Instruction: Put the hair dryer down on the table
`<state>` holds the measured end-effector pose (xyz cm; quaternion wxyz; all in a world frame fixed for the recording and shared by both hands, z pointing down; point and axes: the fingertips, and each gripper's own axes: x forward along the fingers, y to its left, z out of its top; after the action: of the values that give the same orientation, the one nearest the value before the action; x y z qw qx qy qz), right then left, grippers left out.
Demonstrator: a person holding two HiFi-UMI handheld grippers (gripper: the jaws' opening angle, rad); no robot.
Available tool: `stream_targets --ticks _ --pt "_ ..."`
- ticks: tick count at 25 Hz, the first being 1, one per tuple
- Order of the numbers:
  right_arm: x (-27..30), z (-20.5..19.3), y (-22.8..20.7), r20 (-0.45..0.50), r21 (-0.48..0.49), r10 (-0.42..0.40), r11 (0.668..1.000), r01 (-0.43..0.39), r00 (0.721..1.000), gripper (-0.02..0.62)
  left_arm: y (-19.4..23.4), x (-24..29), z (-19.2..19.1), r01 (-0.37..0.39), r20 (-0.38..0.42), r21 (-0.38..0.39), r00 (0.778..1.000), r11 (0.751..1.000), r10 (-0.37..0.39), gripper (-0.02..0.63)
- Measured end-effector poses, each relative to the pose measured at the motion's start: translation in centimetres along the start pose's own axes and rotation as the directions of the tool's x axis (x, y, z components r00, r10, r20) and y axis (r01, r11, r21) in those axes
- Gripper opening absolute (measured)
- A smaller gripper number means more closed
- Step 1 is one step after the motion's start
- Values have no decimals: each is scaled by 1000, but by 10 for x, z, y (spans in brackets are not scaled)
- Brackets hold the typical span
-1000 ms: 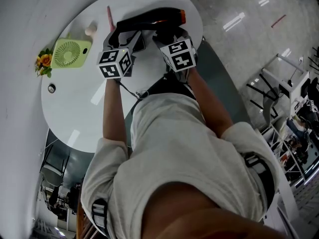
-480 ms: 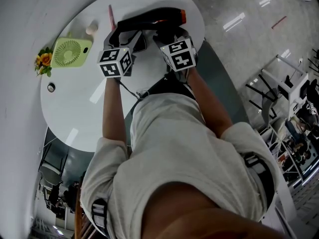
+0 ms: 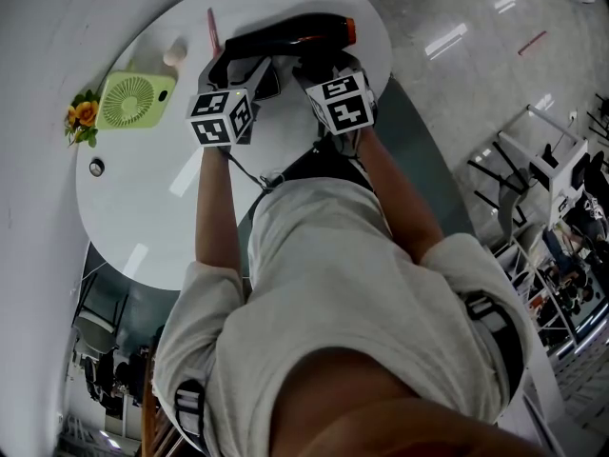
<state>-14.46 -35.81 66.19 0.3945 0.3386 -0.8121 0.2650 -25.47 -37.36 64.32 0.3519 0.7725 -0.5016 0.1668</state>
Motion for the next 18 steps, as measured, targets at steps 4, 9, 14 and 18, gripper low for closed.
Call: stream_targets --ticks 4,9,14,18 --pt "1 -2 -1 -7 2 -2 1000 2 1000 299 0 1 -1 1 -4 4 1000 1000 -1 365" --pt "1 -3 -3 -9 7 -3 1000 3 1000 299 -2 0 0 1 -2 1 1000 1000 -1 365" --pt "3 -3 -3 -9 10 -8 1000 8 1000 299 -1 1 -1 -1 0 9 1000 1000 1 365" --pt "3 -5 -6 4 58 -14 998 13 1000 304 -2 2 -3 -10 -8 22 1000 1000 11 365"
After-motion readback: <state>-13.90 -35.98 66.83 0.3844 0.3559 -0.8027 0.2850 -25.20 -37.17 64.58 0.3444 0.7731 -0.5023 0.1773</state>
